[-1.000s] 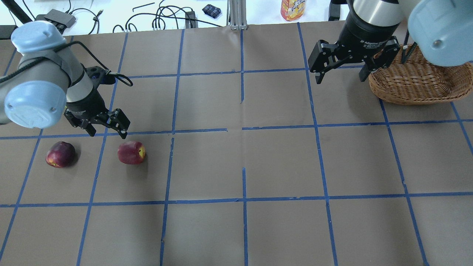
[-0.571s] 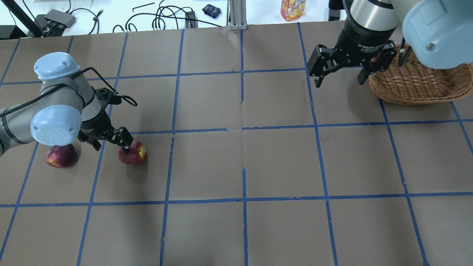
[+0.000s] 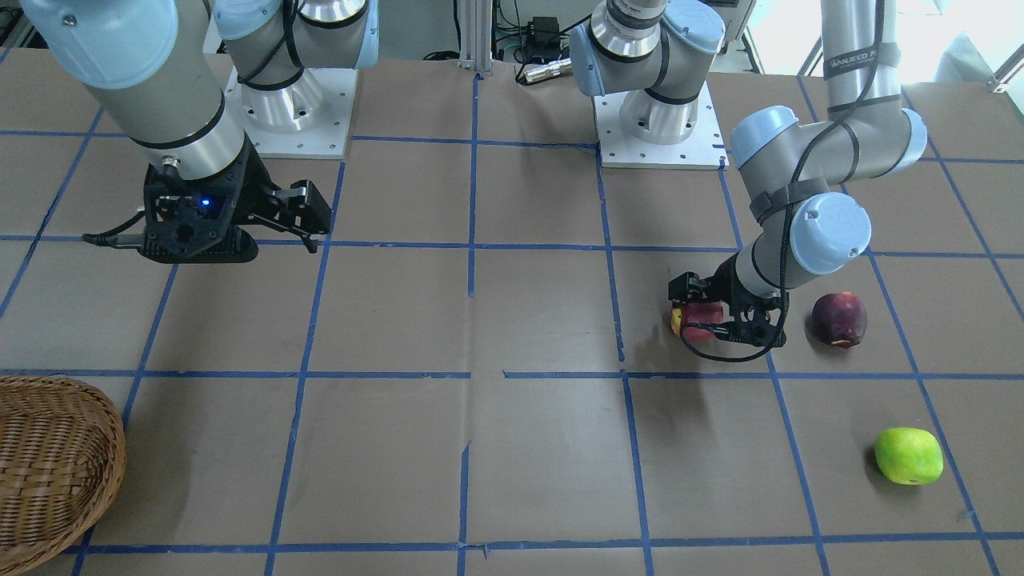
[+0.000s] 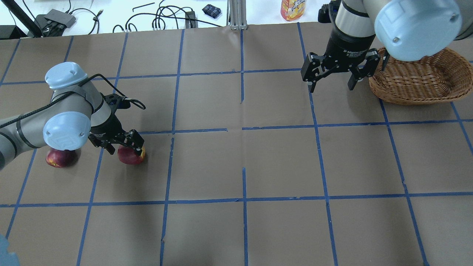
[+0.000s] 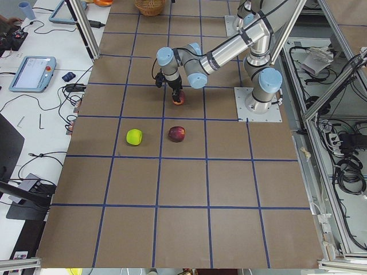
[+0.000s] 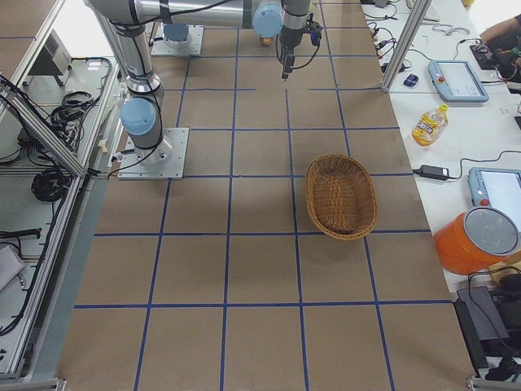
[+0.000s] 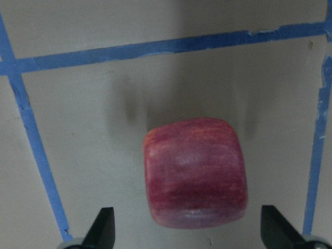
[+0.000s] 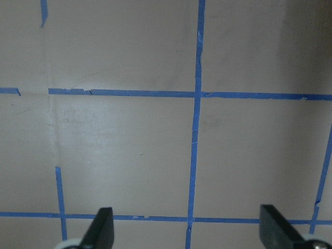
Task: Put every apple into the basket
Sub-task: 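Lower the left gripper onto the light red apple and grasp it, then carry the light red apple with the left gripper to the table center and release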
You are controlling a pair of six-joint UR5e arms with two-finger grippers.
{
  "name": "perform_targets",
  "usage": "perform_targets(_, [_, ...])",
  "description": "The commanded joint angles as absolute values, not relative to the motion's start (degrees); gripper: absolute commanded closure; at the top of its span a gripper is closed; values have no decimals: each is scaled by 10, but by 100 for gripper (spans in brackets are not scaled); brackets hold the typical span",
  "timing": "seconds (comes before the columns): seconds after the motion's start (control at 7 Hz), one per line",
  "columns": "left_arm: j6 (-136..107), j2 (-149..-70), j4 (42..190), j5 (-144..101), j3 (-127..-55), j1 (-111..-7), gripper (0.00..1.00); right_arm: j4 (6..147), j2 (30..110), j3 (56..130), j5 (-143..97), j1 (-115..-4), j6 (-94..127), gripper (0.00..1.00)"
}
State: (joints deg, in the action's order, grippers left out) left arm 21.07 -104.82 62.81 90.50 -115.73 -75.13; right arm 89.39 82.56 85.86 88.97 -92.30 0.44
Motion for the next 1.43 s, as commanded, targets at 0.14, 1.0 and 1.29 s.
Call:
perform_targets(0.14, [189, -1045, 598, 911, -1156, -758, 100, 887, 837, 814, 884, -924, 6, 0])
perform_targets(1.0, [-269, -1105, 537, 803, -1017, -1074, 100, 861, 861, 822, 894, -918, 4, 0])
perform_targets(1.29, [-272, -1149, 517, 805, -994, -1109, 100, 855, 861, 798, 895, -920, 7, 0])
